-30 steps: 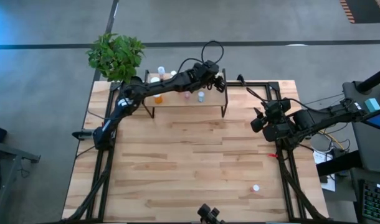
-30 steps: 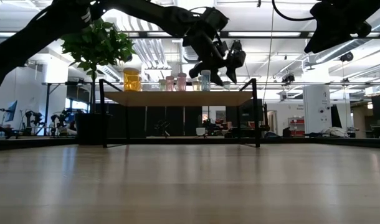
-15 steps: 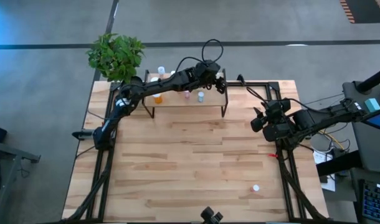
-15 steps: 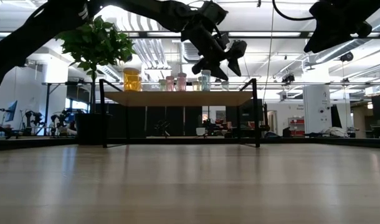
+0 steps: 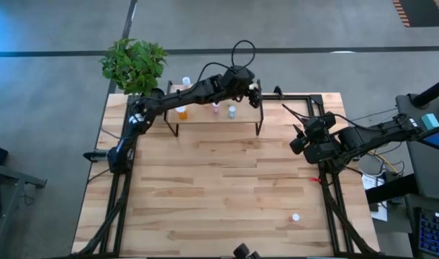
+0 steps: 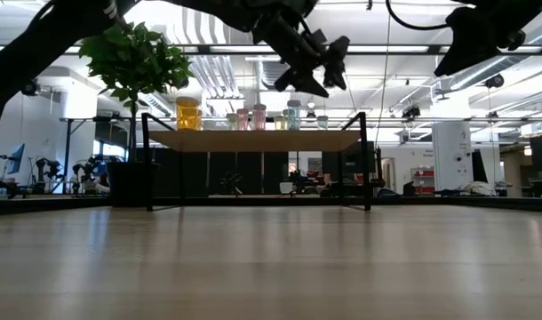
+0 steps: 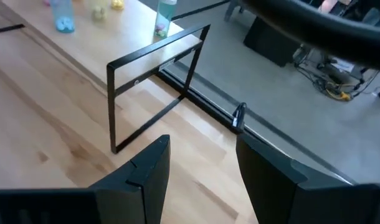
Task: Pick and place medicine bottles onto shelf by color
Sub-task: Put the pink pill bottle on the shelf
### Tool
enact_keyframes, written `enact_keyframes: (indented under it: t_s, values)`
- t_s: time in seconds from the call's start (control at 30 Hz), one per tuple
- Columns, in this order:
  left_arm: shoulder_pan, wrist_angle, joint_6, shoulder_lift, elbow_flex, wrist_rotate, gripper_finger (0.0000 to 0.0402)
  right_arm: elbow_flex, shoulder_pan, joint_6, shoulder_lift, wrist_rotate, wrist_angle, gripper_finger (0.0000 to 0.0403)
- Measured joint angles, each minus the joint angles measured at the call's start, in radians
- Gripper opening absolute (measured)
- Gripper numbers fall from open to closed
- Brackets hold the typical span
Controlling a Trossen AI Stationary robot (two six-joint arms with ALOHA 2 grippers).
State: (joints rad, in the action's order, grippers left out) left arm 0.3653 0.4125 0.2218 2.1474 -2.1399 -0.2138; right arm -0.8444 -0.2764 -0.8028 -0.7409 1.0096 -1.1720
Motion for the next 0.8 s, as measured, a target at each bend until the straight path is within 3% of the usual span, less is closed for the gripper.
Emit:
enact_keyframes:
  t_s: [0.1, 0.33, 0.47, 0.63, 0.8]
  values:
    - [-0.001, 0.003, -0.001, -0.028, 0.002, 0.002, 0.0219, 0.000, 0.000, -0.045, 0.000, -0.024, 0.003, 0.0173]
    - [-0.012, 0.068, -0.061, -0.077, 0.000, 0.110, 0.0219, 0.000, 0.000, -0.159, 0.000, -0.232, 0.002, 0.0173]
    - [-0.034, 0.082, -0.106, -0.101, 0.001, 0.137, 0.0219, 0.005, 0.000, -0.123, 0.000, -0.380, 0.004, 0.0173]
    - [-0.098, 0.116, -0.209, -0.110, 0.001, 0.149, 0.0219, 0.040, -0.002, -0.069, 0.001, -0.467, 0.054, 0.0173]
    - [-0.165, 0.145, -0.213, -0.127, 0.006, 0.064, 0.0219, 0.083, -0.003, 0.032, 0.000, -0.576, 0.206, 0.0173]
